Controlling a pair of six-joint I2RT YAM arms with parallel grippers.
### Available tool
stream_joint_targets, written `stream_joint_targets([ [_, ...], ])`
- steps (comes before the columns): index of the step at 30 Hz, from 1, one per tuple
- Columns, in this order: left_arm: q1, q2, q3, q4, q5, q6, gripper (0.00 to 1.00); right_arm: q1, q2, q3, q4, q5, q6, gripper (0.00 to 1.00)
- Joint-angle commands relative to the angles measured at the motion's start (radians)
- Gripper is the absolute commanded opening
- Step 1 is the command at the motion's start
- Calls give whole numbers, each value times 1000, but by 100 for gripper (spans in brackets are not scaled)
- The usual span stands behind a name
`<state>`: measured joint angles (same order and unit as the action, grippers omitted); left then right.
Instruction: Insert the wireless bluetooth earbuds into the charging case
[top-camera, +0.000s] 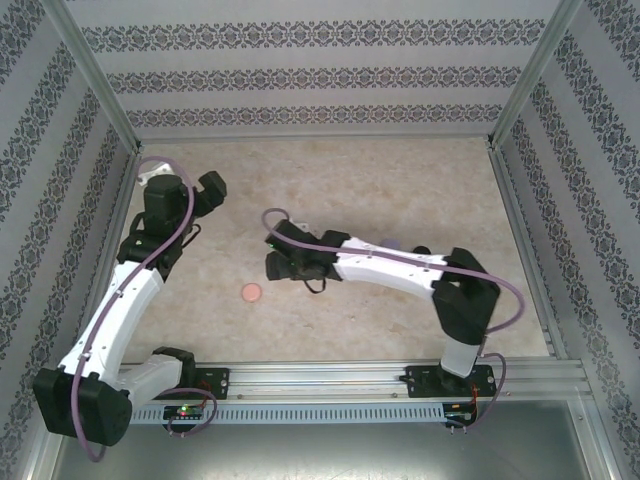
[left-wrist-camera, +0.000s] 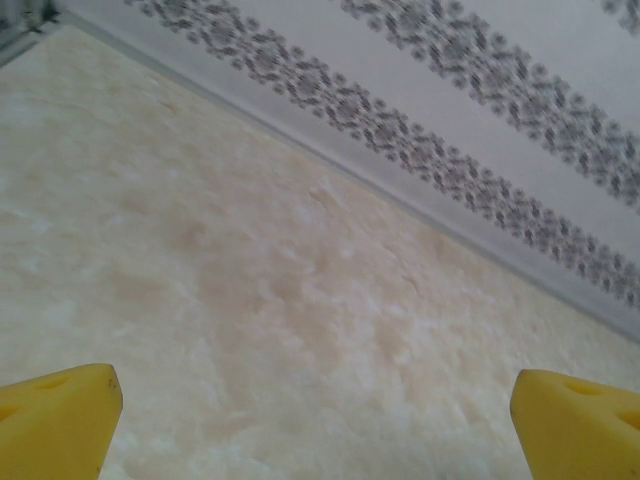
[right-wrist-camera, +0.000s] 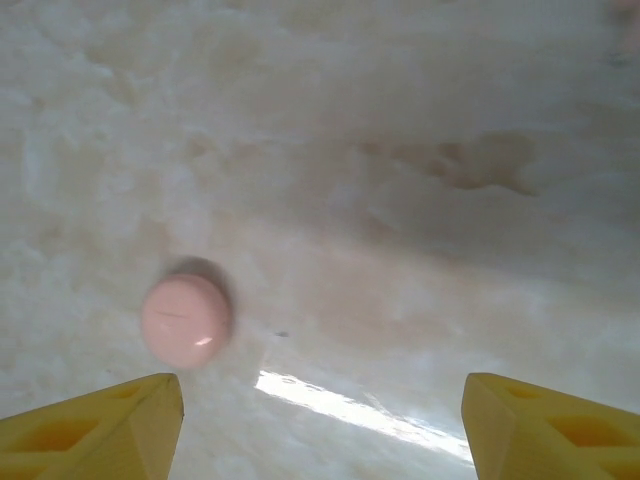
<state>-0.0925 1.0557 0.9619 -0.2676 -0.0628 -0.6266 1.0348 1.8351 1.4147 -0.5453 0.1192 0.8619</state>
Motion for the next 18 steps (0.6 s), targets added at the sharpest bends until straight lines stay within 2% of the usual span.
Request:
stream_joint_targets([
  [1, 74, -15, -21, 52, 49, -76, 99, 40, 109, 129, -90, 25, 35, 74],
  [5, 151, -16, -22, 44, 64, -158, 99, 77, 239, 284, -170, 32, 44, 74],
  [9, 199, -16, -13, 34, 87, -161, 99, 106, 352, 423, -258, 53, 59, 75],
  [18, 217, -28, -17, 34, 102, -155, 99, 144, 525, 661, -424, 126, 101, 75],
])
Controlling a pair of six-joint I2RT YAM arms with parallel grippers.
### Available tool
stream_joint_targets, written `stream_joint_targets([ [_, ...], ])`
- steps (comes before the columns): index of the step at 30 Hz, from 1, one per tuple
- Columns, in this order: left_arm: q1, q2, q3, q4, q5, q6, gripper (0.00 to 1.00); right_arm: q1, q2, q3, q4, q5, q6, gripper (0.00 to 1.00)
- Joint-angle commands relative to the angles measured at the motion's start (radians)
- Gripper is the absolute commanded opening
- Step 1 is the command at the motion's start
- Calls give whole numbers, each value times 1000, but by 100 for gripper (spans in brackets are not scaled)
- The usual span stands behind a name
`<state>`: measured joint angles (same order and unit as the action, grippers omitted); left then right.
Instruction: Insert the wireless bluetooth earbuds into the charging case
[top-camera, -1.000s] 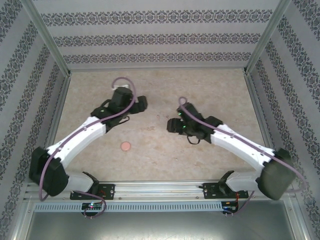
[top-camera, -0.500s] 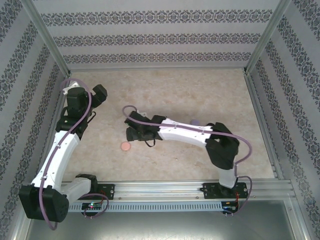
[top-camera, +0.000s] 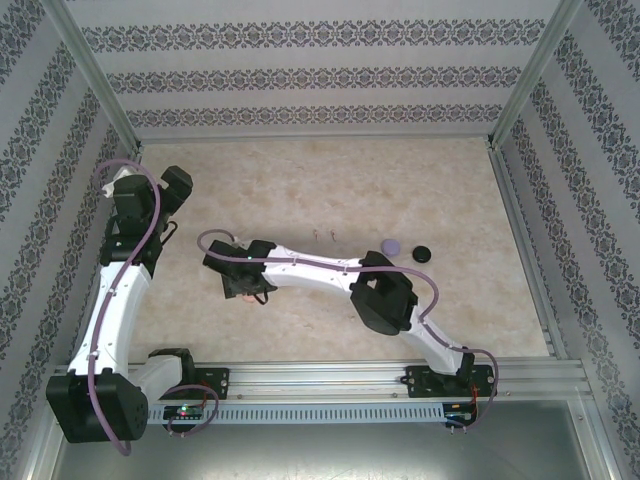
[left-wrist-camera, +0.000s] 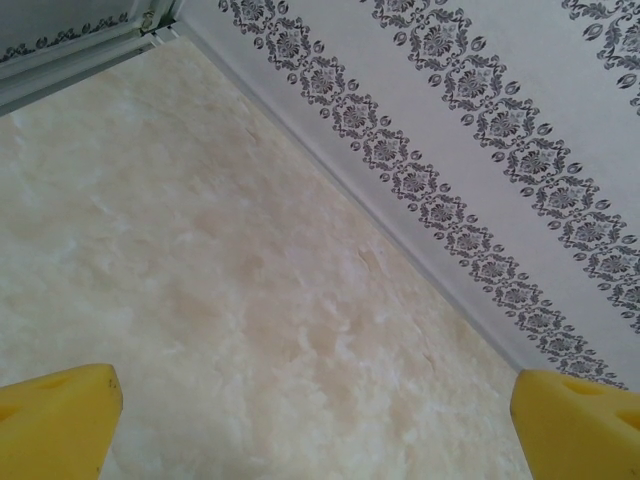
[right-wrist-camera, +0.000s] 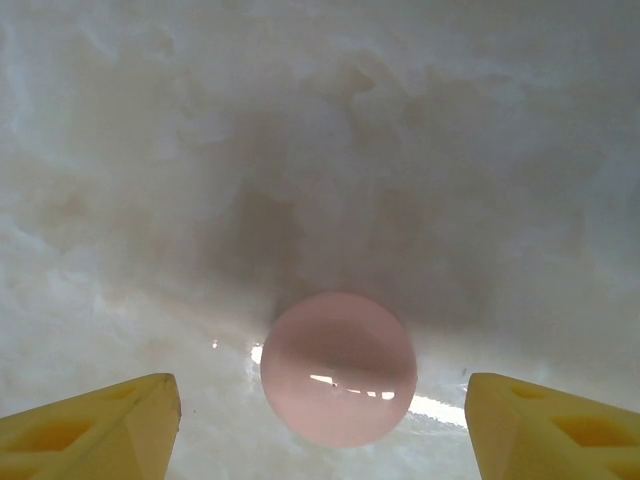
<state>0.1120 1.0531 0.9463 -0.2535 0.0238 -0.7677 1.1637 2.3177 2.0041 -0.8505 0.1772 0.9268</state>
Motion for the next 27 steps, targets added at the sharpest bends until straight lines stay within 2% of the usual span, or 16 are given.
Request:
stream_joint_targets([
  [1, 12, -26, -5, 25, 17, -17, 99, 17, 56, 86, -135, 76, 43, 75],
  [7, 15, -30, -26, 38, 16, -24, 99, 19, 107, 128, -162, 96, 78, 73],
  [16, 14, -32, -47, 52, 23, -30, 99, 18, 166, 179, -151, 54, 84, 68],
  [23, 14, -41, -60, 51, 24, -27, 99, 23, 197, 200, -148, 32, 98, 62],
  [27, 14, -47, -70, 49, 28, -29, 99, 29, 204, 200, -144, 26, 105, 55],
])
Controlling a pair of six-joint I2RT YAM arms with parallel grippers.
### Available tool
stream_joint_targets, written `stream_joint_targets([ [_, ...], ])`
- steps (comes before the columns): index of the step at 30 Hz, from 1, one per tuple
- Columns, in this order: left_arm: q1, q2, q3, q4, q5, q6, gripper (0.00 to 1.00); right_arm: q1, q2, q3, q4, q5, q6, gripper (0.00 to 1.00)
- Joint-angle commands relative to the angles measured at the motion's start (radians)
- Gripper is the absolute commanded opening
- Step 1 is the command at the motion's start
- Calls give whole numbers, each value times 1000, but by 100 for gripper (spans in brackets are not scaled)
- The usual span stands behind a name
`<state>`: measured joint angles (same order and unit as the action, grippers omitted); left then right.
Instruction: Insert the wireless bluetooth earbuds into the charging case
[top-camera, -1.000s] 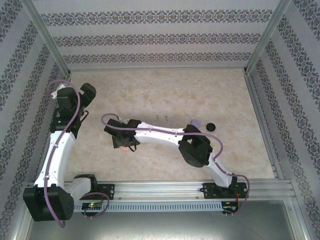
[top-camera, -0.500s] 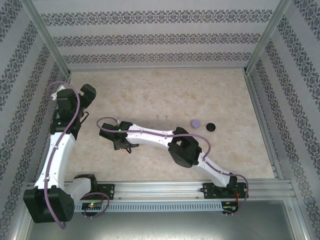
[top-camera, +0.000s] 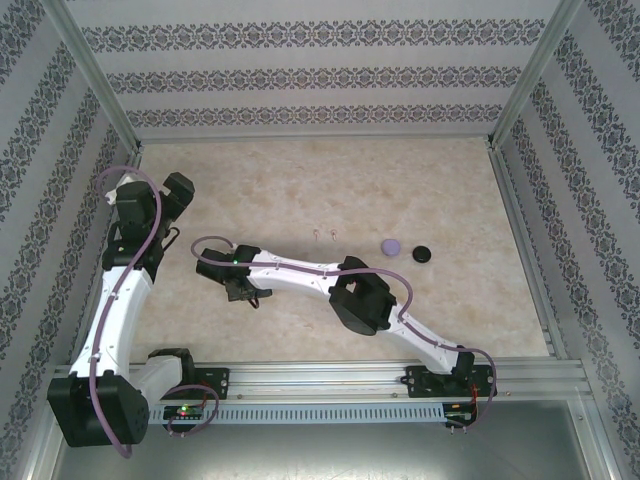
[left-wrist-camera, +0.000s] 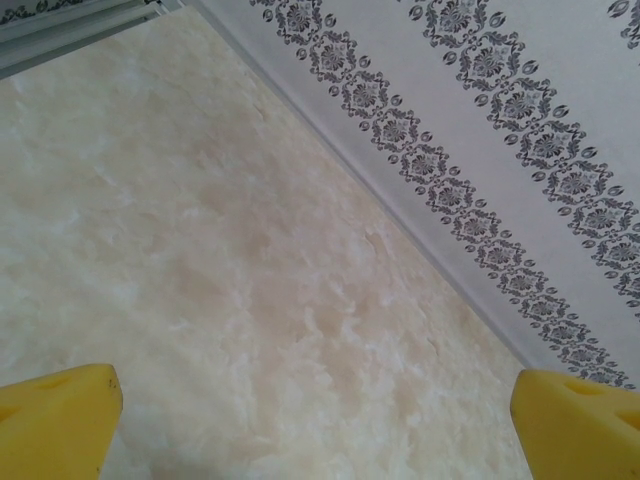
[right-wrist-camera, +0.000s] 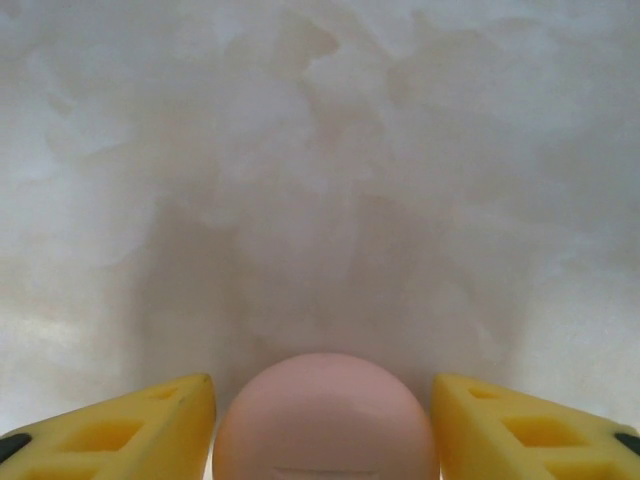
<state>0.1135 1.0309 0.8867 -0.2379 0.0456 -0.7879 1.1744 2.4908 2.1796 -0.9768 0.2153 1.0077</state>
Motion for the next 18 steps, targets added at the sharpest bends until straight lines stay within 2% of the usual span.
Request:
stream_joint_targets([
  [1, 12, -25, -12, 31, 7, -11, 99, 20, 31, 22, -17, -15, 26, 52],
  [8, 12, -27, -33, 37, 32, -43, 99, 18, -57, -91, 45, -1, 39, 36],
  [11, 12, -17, -30, 28, 58, -63, 100, 1, -141, -199, 100, 12, 41, 35],
  [15, 11, 5, -27, 36, 152, -15, 100, -43, -281, -358, 167, 34, 29, 35],
  [18, 7, 29, -83, 152, 260, 11, 100, -93, -395, -488, 217, 45, 13, 35],
])
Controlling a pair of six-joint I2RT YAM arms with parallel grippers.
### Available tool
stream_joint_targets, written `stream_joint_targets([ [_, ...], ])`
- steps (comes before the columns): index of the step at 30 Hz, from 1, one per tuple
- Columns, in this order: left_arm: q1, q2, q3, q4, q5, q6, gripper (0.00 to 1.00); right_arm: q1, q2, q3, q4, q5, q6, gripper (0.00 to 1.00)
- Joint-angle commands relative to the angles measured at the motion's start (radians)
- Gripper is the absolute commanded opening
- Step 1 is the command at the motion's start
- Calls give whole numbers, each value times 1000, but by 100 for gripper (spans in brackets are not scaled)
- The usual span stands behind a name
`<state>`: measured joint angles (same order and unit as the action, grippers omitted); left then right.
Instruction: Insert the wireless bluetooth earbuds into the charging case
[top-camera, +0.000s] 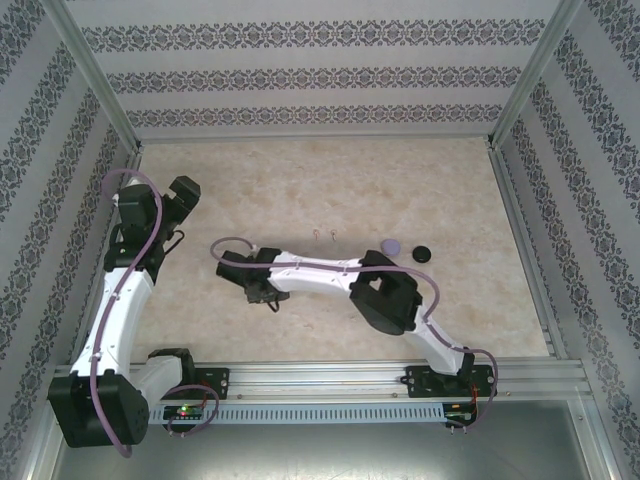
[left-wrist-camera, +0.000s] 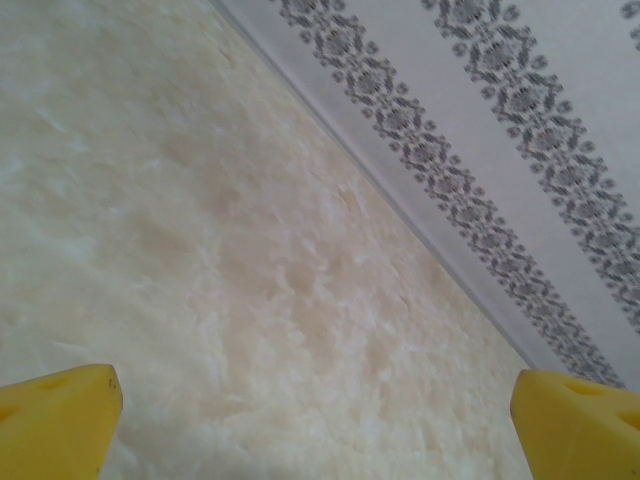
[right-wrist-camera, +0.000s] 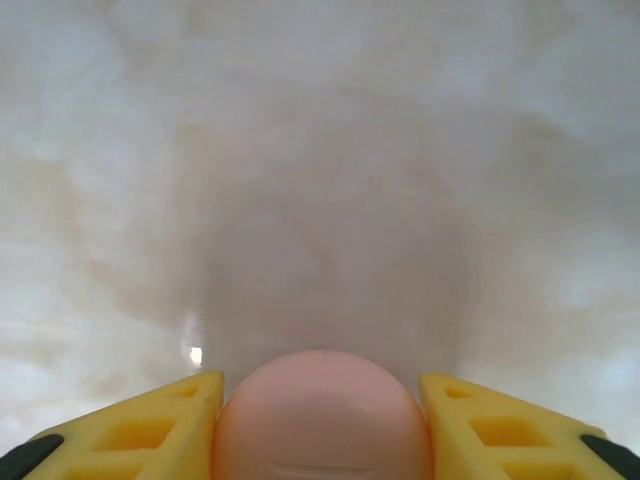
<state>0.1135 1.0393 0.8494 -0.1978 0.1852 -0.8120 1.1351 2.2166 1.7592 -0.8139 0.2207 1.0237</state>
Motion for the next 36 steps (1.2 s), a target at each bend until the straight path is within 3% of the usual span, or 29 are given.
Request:
stream_joint_targets([
  [1, 2, 29, -75, 174, 159, 35, 99, -75, -161, -111, 75, 40, -10, 35],
  [10, -143, 182, -208, 539, 348, 66, 100, -315, -427, -352, 193, 12, -25, 35],
  [19, -350, 388, -248, 916, 437, 118, 100, -525, -512, -419, 355, -100, 133, 36],
  [27, -501, 554, -263, 1175, 326, 90, 96, -561, -494, -468, 487, -153, 370, 36],
  [36, -569, 726, -201, 1339, 342, 24, 78, -529, -473, -444, 503, -169, 427, 36],
])
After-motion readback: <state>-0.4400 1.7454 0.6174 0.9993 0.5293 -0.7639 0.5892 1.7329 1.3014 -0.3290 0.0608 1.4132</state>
